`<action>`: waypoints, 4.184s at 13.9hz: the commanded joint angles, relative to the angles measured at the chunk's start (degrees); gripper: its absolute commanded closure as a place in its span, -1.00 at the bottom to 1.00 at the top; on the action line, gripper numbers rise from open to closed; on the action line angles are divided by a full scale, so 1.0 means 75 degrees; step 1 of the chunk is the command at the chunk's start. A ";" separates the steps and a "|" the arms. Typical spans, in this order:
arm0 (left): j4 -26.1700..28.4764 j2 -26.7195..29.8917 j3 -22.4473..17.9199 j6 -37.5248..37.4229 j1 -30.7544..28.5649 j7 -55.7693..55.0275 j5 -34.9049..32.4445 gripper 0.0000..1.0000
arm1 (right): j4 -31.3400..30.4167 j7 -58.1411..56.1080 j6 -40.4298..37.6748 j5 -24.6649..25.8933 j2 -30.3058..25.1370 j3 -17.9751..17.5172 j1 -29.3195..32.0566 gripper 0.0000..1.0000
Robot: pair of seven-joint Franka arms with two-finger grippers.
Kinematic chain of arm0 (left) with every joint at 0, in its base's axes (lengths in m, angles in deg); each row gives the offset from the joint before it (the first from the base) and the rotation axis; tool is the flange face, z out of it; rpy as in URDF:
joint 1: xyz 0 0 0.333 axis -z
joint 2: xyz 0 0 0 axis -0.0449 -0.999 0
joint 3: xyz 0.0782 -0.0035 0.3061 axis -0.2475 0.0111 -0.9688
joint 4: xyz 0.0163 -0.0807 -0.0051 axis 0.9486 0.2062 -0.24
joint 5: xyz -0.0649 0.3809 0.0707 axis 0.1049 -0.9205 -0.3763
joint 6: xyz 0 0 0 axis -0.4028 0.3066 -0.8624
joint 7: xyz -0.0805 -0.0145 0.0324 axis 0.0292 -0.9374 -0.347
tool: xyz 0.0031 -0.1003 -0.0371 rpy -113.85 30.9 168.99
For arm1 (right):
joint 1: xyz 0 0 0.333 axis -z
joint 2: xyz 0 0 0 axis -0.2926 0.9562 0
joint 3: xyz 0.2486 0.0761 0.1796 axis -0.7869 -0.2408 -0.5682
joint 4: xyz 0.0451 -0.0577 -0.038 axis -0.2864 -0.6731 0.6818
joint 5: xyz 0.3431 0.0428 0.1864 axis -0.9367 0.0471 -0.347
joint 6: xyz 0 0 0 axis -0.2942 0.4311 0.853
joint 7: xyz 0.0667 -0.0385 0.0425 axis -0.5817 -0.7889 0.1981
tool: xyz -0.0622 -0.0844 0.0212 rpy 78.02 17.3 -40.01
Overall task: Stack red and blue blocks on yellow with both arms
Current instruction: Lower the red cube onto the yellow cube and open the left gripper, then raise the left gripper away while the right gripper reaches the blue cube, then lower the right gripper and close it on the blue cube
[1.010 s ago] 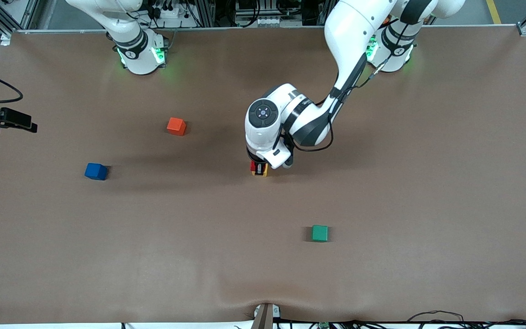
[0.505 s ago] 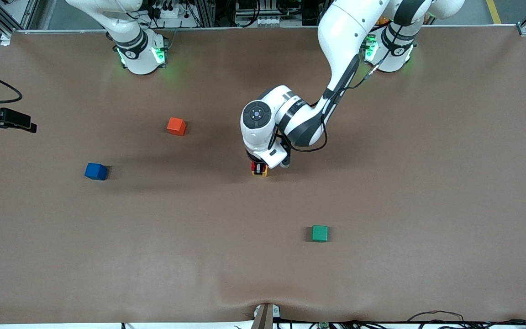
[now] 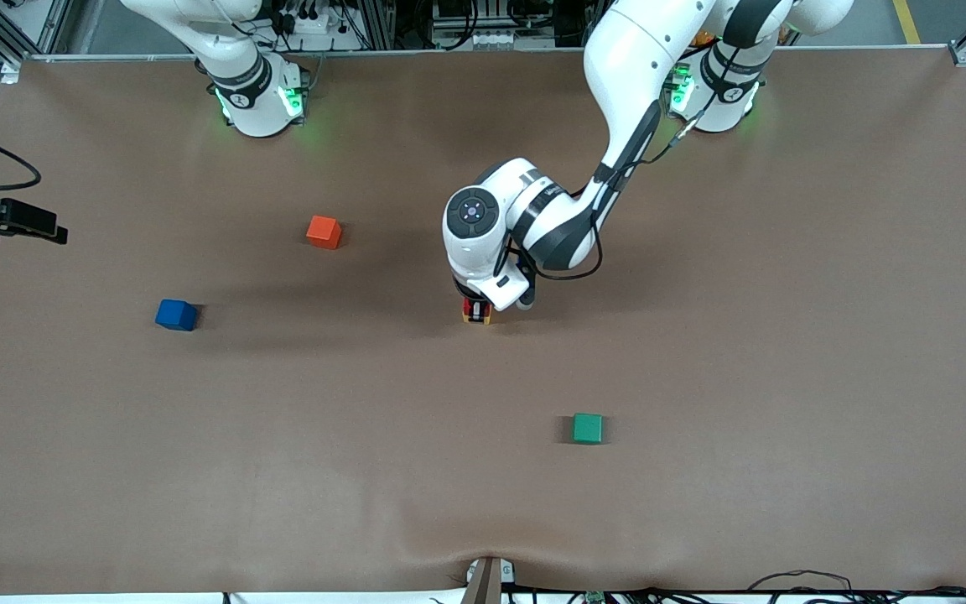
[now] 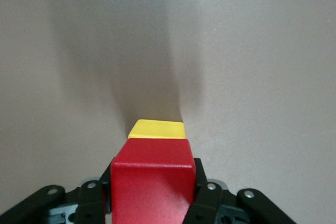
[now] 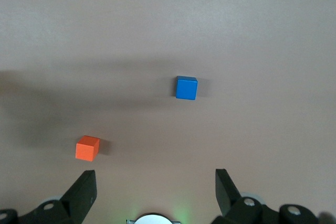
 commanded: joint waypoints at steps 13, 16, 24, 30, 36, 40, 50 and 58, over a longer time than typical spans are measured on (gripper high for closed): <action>-0.0290 0.0042 -0.0167 -0.0435 0.0037 -0.0036 -0.0029 -1.00 | 0.0171 -0.0086 -0.0061 -0.0068 0.0214 -0.0087 0.0145 -1.00; -0.0291 0.0695 -0.0237 -0.0766 -0.0010 0.0362 -0.0006 -1.00 | 0.0171 -0.0086 -0.0061 0.0026 0.0355 -0.0075 0.0156 -1.00; -0.0139 0.2793 -0.0284 -0.2358 -0.0536 0.3474 -0.0064 -1.00 | 0.0079 -0.0075 0.0113 0.0026 0.0917 -0.0087 0.0250 -1.00; -0.0056 0.4271 -0.0260 -0.3834 -0.1988 0.7692 -0.0041 -1.00 | -0.1197 -0.0086 0.1682 -0.0056 0.1117 -0.0087 0.0321 -1.00; -0.0092 0.5337 -0.0260 -0.4994 -0.3559 1.0896 -0.0041 -1.00 | -0.2756 -0.0086 0.3218 -0.0056 0.1093 -0.0087 0.0473 -1.00; -0.0103 0.5725 -0.0284 -0.5441 -0.4182 1.2874 -0.0040 -1.00 | -0.3565 -0.0086 0.4354 -0.0056 0.1105 -0.0087 0.0496 -1.00; 0.0995 0.6568 -0.0249 -0.6146 -0.5800 1.6488 -0.0052 -1.00 | -0.4737 -0.0075 0.6288 -0.0056 0.1562 -0.0075 0.0754 -1.00; 0.1808 0.6922 -0.0249 -0.5383 -0.6022 1.6477 -0.0158 -1.00 | -0.4868 -0.0086 0.6689 -0.0044 0.1854 -0.0087 0.0754 -1.00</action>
